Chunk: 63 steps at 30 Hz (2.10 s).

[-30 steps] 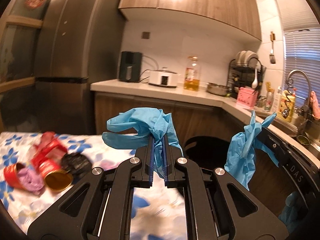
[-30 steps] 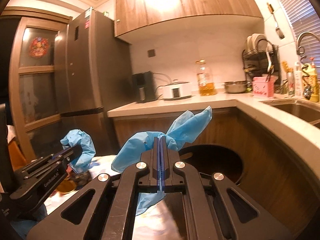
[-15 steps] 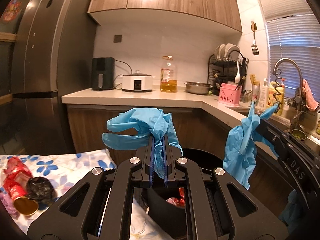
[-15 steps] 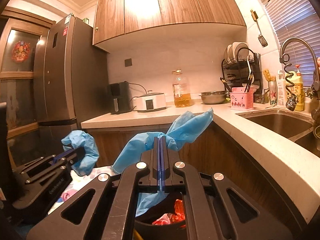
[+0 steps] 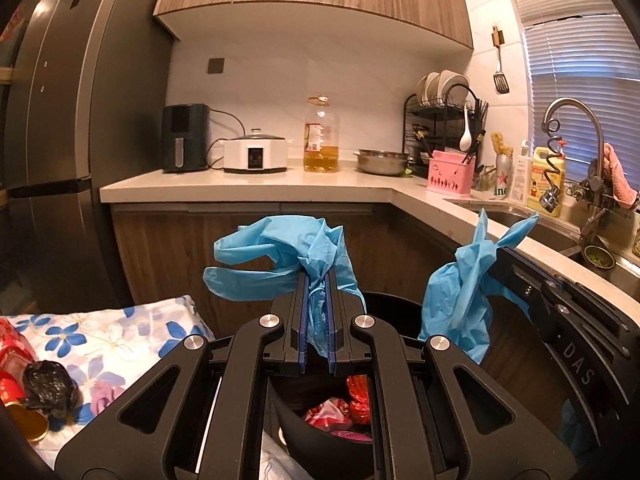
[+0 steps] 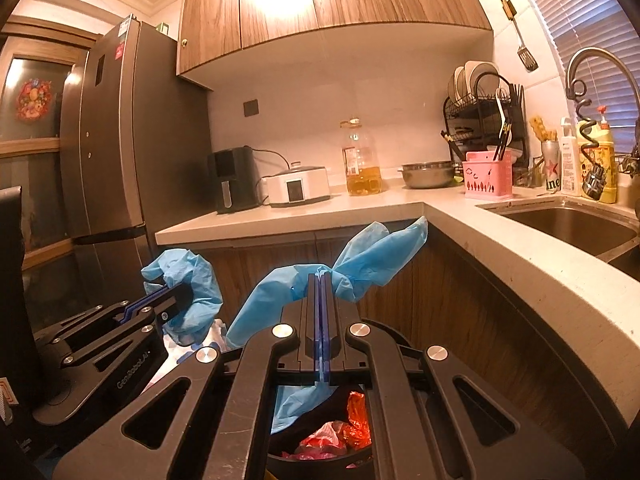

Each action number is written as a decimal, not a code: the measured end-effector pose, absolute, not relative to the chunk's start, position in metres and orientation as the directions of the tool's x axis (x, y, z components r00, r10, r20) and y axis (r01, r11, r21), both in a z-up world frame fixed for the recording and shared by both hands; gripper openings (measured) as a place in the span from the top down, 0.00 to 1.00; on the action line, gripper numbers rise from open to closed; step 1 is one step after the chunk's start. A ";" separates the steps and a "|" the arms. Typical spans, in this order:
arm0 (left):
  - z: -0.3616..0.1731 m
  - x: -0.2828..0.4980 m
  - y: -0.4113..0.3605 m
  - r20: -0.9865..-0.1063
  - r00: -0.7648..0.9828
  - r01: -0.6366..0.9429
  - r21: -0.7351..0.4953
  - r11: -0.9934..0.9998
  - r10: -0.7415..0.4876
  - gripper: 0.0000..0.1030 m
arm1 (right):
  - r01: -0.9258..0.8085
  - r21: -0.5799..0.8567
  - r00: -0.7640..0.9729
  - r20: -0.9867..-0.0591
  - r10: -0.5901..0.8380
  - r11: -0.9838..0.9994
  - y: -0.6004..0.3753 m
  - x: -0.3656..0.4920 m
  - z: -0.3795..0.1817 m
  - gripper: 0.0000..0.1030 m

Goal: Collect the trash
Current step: 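Carry both blue gloves over the black bin and open both tools to drop them, then move both open tools back over the trash on the table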

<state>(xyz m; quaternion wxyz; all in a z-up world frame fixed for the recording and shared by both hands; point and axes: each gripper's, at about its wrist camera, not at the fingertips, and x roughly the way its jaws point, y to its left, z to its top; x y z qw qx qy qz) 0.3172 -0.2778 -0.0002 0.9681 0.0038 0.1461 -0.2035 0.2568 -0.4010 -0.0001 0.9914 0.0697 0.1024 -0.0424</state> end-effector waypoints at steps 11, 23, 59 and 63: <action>-0.012 0.330 -0.287 -0.304 0.849 0.435 -0.059 0.898 -0.431 0.93 | 0.094 0.142 0.972 -0.226 -0.060 0.985 -0.402 0.263 -0.006 0.98; -0.023 0.337 -0.288 -0.326 0.827 0.460 -0.074 0.885 -0.457 0.92 | 0.102 0.162 0.966 -0.252 -0.059 0.981 -0.405 0.271 -0.013 0.93; -0.032 0.238 -0.139 -0.287 0.950 0.094 -0.105 0.990 -0.121 0.07 | 0.099 0.182 0.957 -0.286 -0.044 0.978 -0.355 0.215 -0.023 0.15; -0.031 0.223 -0.105 -0.283 0.957 0.024 -0.131 0.991 -0.061 0.07 | 0.066 0.171 0.957 -0.289 -0.014 0.983 -0.335 0.212 -0.023 0.15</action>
